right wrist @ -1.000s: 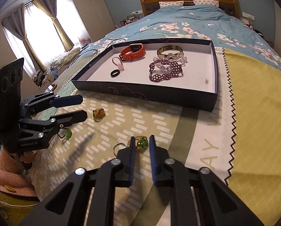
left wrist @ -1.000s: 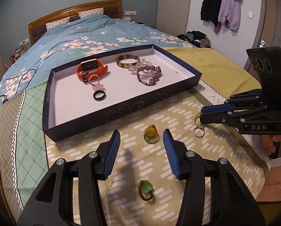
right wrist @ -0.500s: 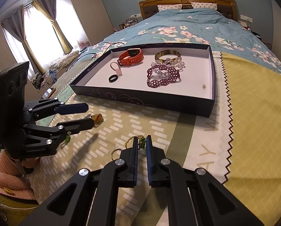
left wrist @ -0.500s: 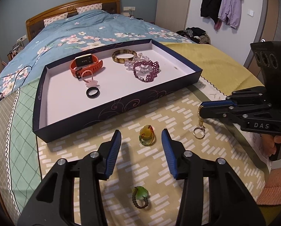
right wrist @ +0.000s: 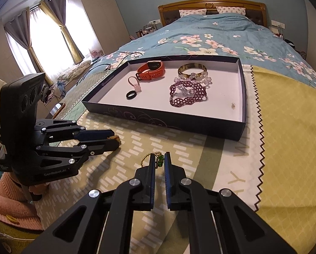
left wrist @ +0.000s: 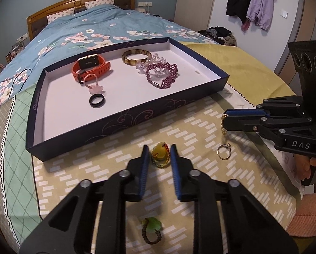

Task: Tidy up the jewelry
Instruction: 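Grasp the yellow glass ring with the left gripper while the right gripper grasps the gold chain, then carry the yellow ring and gold chain over the box with both grippers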

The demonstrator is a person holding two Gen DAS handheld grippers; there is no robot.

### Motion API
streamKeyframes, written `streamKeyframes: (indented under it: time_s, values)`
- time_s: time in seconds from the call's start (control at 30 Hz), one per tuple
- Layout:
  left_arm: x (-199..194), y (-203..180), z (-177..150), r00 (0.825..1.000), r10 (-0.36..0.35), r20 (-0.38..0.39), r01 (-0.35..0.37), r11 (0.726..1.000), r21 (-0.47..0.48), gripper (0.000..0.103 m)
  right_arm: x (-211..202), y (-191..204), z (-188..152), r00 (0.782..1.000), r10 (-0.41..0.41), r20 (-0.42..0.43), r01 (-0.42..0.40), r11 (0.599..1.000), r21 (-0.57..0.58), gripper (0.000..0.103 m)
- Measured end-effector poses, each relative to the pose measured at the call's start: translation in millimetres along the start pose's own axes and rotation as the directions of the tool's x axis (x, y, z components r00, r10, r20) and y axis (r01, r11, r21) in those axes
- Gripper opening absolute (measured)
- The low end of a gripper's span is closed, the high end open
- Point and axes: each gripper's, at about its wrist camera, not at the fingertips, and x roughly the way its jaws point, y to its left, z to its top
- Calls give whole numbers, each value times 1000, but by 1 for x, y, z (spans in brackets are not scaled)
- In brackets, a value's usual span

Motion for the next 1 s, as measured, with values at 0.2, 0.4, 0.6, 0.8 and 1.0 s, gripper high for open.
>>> streamKeyframes:
  time_s: [0.2, 0.4, 0.6, 0.8, 1.0]
  values:
    - [-2, -1, 0, 1000, -16, 12, 16, 1000, -14, 16, -2, 1, 3, 1000, -3, 20, 3, 1000, 2, 7]
    - [-12, 0, -2, 999, -11, 38, 12, 999, -33, 16, -7, 3, 5, 999, -6, 38, 6, 1000, -6, 7]
    - [-28, 5, 1, 997, -6, 82, 11, 998, -57, 16, -11, 4, 11, 998, -7, 64, 8, 1000, -10, 7]
    - [-41, 8, 6, 992, 3, 125, 5, 998, -69, 16, -15, 3, 21, 995, -13, 97, 14, 1000, -15, 7]
    - [-48, 13, 11, 989, 21, 149, -9, 996, -84, 16, -16, 4, 30, 992, -21, 121, 24, 999, -24, 7]
